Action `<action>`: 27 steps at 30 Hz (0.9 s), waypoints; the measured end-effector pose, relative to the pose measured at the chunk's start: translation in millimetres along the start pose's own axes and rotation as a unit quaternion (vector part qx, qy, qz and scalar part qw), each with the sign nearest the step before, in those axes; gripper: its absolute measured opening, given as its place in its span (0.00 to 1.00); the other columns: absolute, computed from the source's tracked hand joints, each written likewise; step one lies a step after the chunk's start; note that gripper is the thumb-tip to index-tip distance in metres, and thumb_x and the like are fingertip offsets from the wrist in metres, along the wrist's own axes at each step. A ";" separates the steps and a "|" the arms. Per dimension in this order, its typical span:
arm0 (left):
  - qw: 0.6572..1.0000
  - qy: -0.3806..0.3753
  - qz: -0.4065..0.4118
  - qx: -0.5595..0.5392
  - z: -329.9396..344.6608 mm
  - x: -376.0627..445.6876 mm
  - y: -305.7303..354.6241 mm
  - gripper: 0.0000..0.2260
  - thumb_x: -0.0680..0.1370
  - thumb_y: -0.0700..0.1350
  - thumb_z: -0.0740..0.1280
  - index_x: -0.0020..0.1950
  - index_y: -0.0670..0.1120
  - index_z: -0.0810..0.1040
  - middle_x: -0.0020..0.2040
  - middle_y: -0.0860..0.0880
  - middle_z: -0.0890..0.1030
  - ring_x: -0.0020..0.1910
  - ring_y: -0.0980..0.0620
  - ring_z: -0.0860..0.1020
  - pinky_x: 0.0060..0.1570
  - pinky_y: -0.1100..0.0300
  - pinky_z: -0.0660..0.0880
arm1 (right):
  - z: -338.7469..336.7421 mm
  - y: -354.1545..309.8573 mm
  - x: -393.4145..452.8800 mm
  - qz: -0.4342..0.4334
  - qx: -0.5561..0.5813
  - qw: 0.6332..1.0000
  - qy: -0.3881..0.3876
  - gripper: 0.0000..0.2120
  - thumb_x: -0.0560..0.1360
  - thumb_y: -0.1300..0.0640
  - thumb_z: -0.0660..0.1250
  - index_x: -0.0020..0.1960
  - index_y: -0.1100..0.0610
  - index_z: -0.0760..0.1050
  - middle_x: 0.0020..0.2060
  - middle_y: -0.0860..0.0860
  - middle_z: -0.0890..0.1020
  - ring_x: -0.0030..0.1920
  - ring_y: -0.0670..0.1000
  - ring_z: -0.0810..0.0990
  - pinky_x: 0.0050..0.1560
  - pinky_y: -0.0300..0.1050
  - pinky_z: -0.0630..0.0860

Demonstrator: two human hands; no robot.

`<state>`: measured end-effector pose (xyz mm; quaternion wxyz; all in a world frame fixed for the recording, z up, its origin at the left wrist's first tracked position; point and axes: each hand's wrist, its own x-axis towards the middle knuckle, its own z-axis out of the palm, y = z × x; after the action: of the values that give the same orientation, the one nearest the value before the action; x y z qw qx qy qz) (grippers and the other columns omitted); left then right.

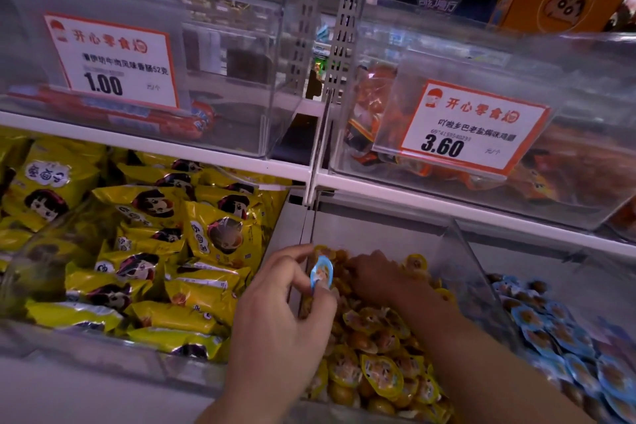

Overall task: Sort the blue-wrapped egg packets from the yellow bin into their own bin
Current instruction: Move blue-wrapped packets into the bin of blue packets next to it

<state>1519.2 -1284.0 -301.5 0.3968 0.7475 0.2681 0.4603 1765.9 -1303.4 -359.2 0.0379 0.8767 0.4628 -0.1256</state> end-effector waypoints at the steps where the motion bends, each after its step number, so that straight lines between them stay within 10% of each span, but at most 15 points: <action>1: 1.000 0.005 -0.009 -0.016 -1.6 0.8 -0.3 0.11 0.73 0.51 0.69 0.36 0.52 0.69 0.56 0.66 0.79 0.58 0.67 0.76 0.49 0.65 0.72 | 0.4 4.0 -0.5 0.017 -0.036 0.999 -0.006 0.19 0.78 0.49 0.58 0.67 0.50 0.73 0.65 0.57 0.74 0.67 0.61 0.70 0.63 0.59 0.69; 10: 0.997 0.031 -0.037 -0.056 -11.7 -1.6 3.0 0.07 0.71 0.55 0.68 0.38 0.55 0.72 0.41 0.60 0.81 0.42 0.59 0.80 0.38 0.54 0.77 | -17.7 18.9 -6.9 -0.024 0.016 0.999 -0.028 0.20 0.76 0.52 0.70 0.67 0.53 0.77 0.66 0.54 0.77 0.65 0.54 0.76 0.62 0.44 0.73; 17: 0.997 0.044 -0.010 -0.063 -7.8 -0.5 5.9 0.08 0.74 0.52 0.68 0.38 0.55 0.71 0.38 0.59 0.79 0.37 0.59 0.77 0.32 0.71 0.69 | -34.6 21.3 -30.3 0.004 0.172 0.980 0.103 0.07 0.73 0.62 0.70 0.47 0.53 0.83 0.49 0.52 0.84 0.52 0.51 0.82 0.53 0.44 0.79; 24: 0.997 -0.010 0.077 -0.002 15.4 -13.0 19.1 0.08 0.75 0.56 0.65 0.41 0.56 0.69 0.49 0.62 0.80 0.44 0.60 0.80 0.38 0.59 0.77 | -59.5 7.0 -139.3 0.014 0.550 0.787 0.279 0.08 0.80 0.59 0.66 0.50 0.53 0.84 0.37 0.53 0.86 0.30 0.54 0.82 0.35 0.46 0.79; 27: 0.988 -0.045 0.142 0.040 40.2 -28.9 30.1 0.05 0.75 0.54 0.65 0.43 0.54 0.73 0.50 0.60 0.81 0.44 0.58 0.78 0.45 0.61 0.73 | -41.3 -10.5 -189.3 0.030 0.782 0.615 0.097 0.14 0.78 0.49 0.65 0.52 0.57 0.85 0.43 0.61 0.81 0.31 0.57 0.80 0.30 0.49 0.77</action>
<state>1544.0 -1336.4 -300.5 0.3089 0.8133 0.1592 0.4666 1662.7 -1441.6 -270.5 -0.7032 0.5949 0.1638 -0.3534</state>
